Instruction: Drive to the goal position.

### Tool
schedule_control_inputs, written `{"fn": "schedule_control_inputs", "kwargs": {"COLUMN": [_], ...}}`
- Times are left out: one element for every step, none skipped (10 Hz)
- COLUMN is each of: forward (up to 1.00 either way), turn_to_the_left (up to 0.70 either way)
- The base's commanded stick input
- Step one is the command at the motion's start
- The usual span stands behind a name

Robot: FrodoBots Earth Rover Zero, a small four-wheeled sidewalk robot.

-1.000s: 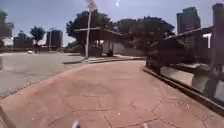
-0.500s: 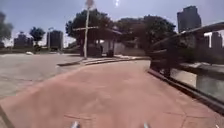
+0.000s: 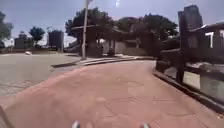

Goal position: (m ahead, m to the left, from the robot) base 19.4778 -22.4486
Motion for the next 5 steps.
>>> {"fn": "schedule_control_inputs", "kwargs": {"forward": [1.0, 1.0, 1.0, 1.0, 1.0], "turn_to_the_left": [-0.4, -0.4, -0.4, -0.25, 0.0]}}
